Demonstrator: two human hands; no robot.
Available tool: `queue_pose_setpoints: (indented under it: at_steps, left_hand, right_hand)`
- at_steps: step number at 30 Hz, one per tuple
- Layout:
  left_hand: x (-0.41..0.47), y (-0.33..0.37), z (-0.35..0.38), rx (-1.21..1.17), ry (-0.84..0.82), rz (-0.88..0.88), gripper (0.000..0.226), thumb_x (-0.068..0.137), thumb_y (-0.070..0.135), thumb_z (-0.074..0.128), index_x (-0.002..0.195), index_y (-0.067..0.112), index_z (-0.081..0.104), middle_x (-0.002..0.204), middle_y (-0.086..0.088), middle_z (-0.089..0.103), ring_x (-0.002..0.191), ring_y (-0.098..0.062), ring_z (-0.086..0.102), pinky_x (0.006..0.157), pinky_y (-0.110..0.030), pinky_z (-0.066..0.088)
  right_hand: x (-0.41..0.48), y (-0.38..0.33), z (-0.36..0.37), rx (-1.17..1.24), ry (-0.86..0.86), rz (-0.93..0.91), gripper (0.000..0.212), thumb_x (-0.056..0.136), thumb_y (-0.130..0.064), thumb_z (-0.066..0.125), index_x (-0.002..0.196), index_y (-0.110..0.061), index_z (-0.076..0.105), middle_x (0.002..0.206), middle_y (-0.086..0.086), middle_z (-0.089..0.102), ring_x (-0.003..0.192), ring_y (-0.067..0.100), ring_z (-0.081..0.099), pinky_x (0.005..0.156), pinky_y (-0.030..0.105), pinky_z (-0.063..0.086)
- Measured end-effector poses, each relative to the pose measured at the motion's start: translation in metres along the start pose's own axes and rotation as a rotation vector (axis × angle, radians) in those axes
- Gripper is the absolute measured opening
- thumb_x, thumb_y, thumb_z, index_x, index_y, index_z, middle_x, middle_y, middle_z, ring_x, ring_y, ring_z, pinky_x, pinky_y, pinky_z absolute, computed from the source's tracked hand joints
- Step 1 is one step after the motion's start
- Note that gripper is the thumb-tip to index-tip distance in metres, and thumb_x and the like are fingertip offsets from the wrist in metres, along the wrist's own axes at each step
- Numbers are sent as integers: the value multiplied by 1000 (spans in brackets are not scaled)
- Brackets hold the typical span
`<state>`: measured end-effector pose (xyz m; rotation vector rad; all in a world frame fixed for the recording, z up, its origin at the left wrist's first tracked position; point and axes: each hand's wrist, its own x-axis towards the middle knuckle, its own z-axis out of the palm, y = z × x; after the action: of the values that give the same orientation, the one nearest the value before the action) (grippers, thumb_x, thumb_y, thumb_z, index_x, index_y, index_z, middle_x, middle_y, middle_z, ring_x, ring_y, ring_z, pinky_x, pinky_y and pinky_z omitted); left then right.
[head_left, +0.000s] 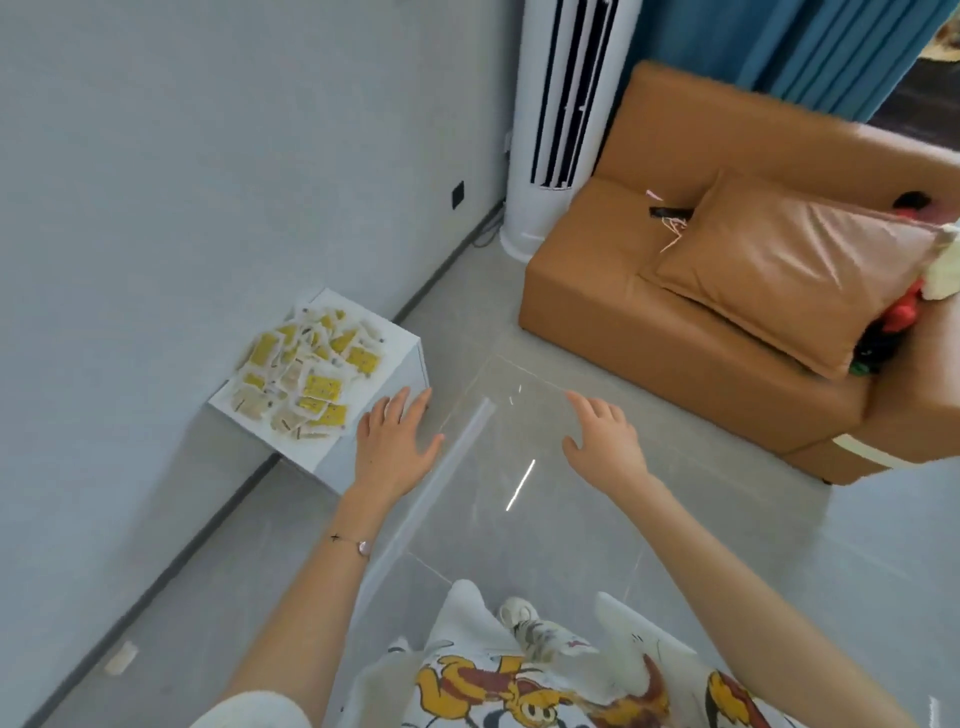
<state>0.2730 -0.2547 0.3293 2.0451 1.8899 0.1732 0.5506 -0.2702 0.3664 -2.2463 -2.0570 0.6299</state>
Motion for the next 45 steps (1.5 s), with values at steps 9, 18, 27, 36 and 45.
queue_pose_setpoints:
  at_steps: [9, 18, 27, 36, 45]
  left_hand:
    - [38, -61, -11, -171, 112, -318, 64, 92, 49, 51, 149, 30, 29, 156, -2, 29, 142, -30, 26, 114, -48, 25]
    - [126, -163, -19, -148, 120, -456, 63, 92, 43, 55, 148, 28, 32, 154, -8, 33, 140, -33, 31, 112, -49, 27]
    - [185, -244, -41, -214, 125, -622, 64, 93, 35, 55, 150, 25, 29, 153, -8, 34, 141, -34, 29, 113, -50, 26]
    - [215, -284, 11, -358, 141, -860, 61, 92, 24, 55, 149, 22, 32, 150, -8, 40, 136, -36, 35, 110, -52, 29]
    - [255, -328, 175, -558, 100, -1088, 66, 92, 18, 58, 150, 22, 27, 154, -9, 31, 140, -30, 31, 114, -45, 27]
  right_hand:
    - [134, -77, -6, -40, -68, -262, 60, 92, -25, 49, 148, -25, 28, 142, 4, 42, 130, 30, 37, 106, 41, 32]
    - [263, -164, 7, -117, -149, -340, 63, 90, -22, 49, 149, -25, 25, 144, 4, 40, 130, 29, 36, 105, 39, 32]
    - [367, -247, 12, -146, -256, -384, 61, 93, -22, 48, 149, -22, 23, 149, 6, 35, 135, 31, 31, 108, 44, 32]
    - [452, -301, 89, -242, -400, -490, 58, 94, -22, 48, 148, -22, 25, 147, 7, 36, 134, 29, 34, 106, 43, 36]
    - [536, -281, 279, -512, -644, -533, 64, 96, -31, 47, 151, -25, 14, 151, 2, 28, 132, 23, 37, 105, 39, 38]
